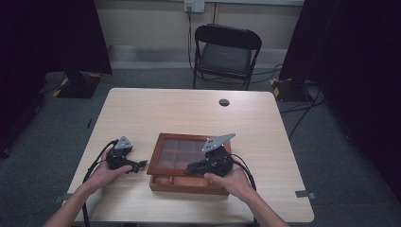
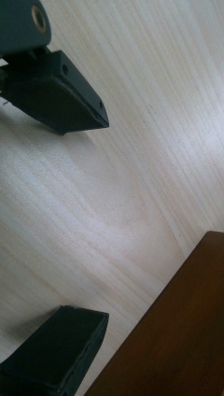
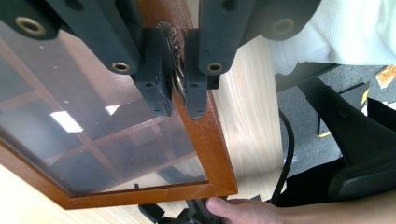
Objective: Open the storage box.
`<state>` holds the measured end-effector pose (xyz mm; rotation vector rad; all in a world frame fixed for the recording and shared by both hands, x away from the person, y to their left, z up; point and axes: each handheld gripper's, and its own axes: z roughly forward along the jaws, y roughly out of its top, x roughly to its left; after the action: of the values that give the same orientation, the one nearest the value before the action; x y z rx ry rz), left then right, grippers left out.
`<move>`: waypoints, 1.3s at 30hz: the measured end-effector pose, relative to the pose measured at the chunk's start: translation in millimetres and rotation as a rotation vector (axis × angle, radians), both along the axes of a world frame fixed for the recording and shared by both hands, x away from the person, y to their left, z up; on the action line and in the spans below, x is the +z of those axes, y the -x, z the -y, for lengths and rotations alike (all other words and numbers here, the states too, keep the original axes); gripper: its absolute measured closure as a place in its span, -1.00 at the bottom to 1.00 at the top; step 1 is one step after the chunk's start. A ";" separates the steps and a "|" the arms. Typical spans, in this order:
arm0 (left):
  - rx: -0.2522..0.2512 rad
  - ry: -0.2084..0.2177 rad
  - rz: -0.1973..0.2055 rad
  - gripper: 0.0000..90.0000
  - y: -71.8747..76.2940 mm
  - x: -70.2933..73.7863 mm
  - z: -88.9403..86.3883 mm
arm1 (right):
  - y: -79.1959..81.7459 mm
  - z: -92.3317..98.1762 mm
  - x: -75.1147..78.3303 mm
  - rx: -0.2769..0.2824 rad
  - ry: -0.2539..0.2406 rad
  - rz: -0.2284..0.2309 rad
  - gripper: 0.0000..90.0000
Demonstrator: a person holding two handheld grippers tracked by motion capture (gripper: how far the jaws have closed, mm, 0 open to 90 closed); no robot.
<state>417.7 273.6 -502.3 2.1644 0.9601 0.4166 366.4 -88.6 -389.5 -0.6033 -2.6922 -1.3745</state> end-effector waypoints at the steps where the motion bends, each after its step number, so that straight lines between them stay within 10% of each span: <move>1: 0.000 0.000 0.000 -0.85 0.0 0.0 0.0 | -0.4 0.0 1.3 0.000 0.000 0.003 0.83; 39: 0.004 0.008 0.000 -0.85 0.2 -0.3 0.4 | -16.1 0.4 40.1 -0.059 -0.010 0.015 0.82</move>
<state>417.6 273.2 -502.5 2.1557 0.9650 0.4143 382.4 -89.0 -349.4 -0.6788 -2.6982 -1.4114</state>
